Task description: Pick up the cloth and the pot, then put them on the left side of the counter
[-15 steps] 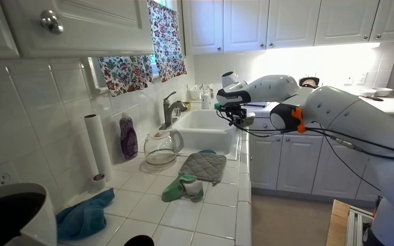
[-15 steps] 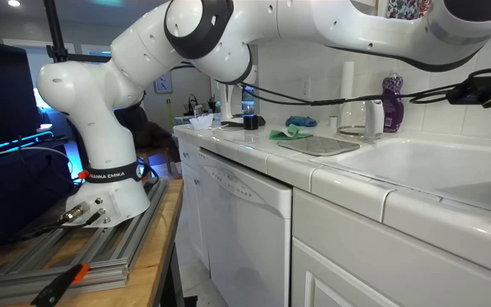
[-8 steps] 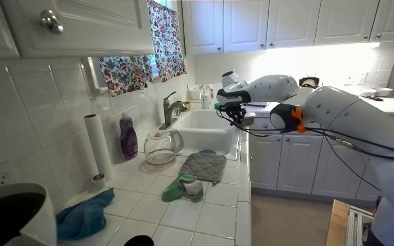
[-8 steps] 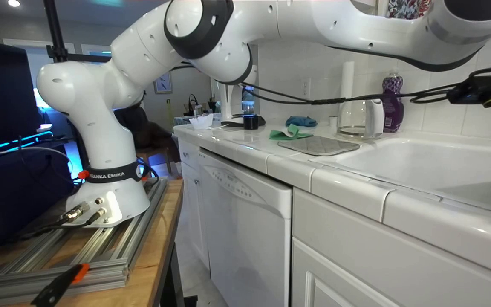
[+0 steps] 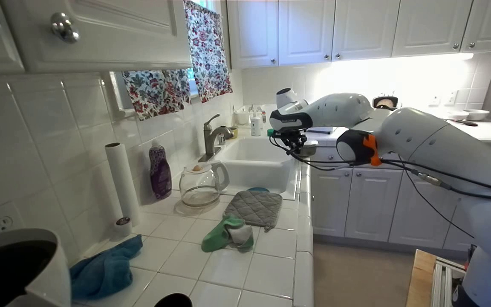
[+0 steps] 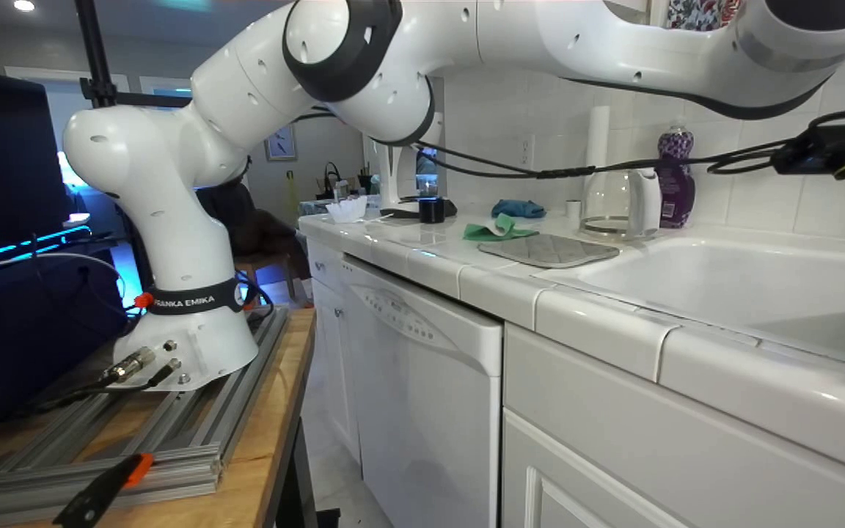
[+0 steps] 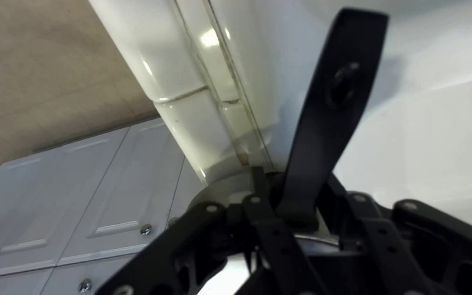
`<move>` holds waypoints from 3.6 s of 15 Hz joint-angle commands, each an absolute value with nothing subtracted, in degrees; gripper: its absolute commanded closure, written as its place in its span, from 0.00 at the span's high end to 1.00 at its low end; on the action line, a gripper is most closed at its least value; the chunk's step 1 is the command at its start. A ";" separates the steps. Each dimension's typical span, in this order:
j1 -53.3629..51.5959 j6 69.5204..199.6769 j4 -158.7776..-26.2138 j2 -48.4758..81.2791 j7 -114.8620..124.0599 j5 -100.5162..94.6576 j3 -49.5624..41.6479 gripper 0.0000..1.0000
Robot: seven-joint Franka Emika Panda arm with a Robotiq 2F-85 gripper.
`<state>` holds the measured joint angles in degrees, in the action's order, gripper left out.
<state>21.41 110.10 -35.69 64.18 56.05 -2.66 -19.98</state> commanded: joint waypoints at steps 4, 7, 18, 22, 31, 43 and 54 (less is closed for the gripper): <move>20.20 110.13 -32.83 64.47 55.66 -4.45 -21.63 0.09; 19.32 110.07 -32.91 64.92 55.56 -5.52 -22.28 0.09; 18.68 110.91 -33.42 66.85 57.22 -6.24 -22.87 0.09; 18.78 110.63 -33.56 66.56 57.18 -5.98 -22.91 0.65; 19.38 109.65 -34.31 65.41 54.66 -4.75 -21.70 1.00; 18.57 109.95 -33.53 68.65 56.56 -7.97 -25.49 1.00; 18.21 110.17 -33.46 68.68 56.17 -7.48 -26.18 0.25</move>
<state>18.45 109.83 -34.29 68.09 55.53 -6.70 -25.41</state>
